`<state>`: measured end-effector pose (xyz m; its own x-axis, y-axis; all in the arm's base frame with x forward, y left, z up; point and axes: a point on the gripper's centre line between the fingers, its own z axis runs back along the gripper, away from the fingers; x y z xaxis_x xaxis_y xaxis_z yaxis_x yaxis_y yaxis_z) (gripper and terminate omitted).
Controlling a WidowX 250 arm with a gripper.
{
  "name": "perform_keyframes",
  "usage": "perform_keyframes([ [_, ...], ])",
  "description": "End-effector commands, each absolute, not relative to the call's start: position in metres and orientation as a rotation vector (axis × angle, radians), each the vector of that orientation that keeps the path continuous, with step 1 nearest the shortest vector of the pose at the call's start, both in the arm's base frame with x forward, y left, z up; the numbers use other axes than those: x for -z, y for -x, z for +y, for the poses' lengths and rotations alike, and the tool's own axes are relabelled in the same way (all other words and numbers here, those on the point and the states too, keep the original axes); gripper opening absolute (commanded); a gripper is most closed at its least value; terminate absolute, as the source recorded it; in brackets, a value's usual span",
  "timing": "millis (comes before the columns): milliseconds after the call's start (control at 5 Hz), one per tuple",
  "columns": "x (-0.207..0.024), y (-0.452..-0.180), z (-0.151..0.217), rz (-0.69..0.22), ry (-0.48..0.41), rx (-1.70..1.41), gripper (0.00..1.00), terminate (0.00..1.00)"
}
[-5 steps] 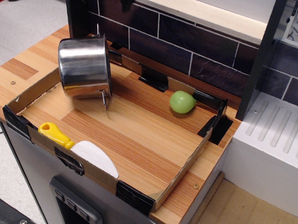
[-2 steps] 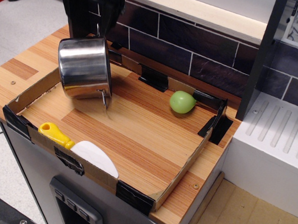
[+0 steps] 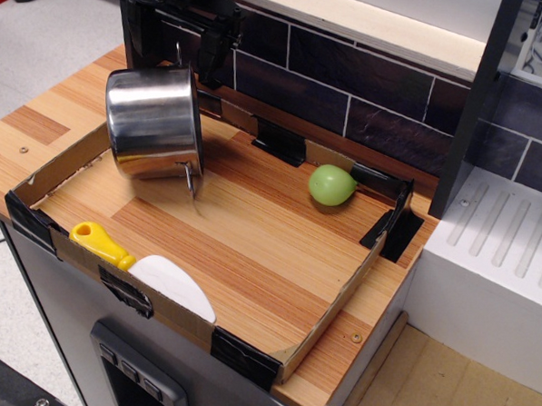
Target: Upright metal pot
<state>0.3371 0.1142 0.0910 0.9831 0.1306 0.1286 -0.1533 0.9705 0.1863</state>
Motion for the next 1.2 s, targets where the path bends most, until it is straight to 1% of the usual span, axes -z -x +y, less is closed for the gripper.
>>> perform_keyframes([
  [0,-0.084,-0.346,0.115,-0.153,-0.283,-0.137,1.00,0.00],
  [200,-0.072,-0.340,0.110,-0.097,-0.316,-0.121,1.00,0.00],
  [400,-0.068,-0.339,0.105,-0.079,-0.326,-0.124,0.00,0.00],
  [600,-0.072,-0.340,0.106,-0.101,-0.311,-0.146,0.00,0.00],
  [800,-0.087,-0.340,0.109,-0.159,-0.259,-0.166,0.00,0.00],
  [1000,-0.108,-0.340,0.114,-0.258,-0.200,-0.181,0.00,0.00],
])
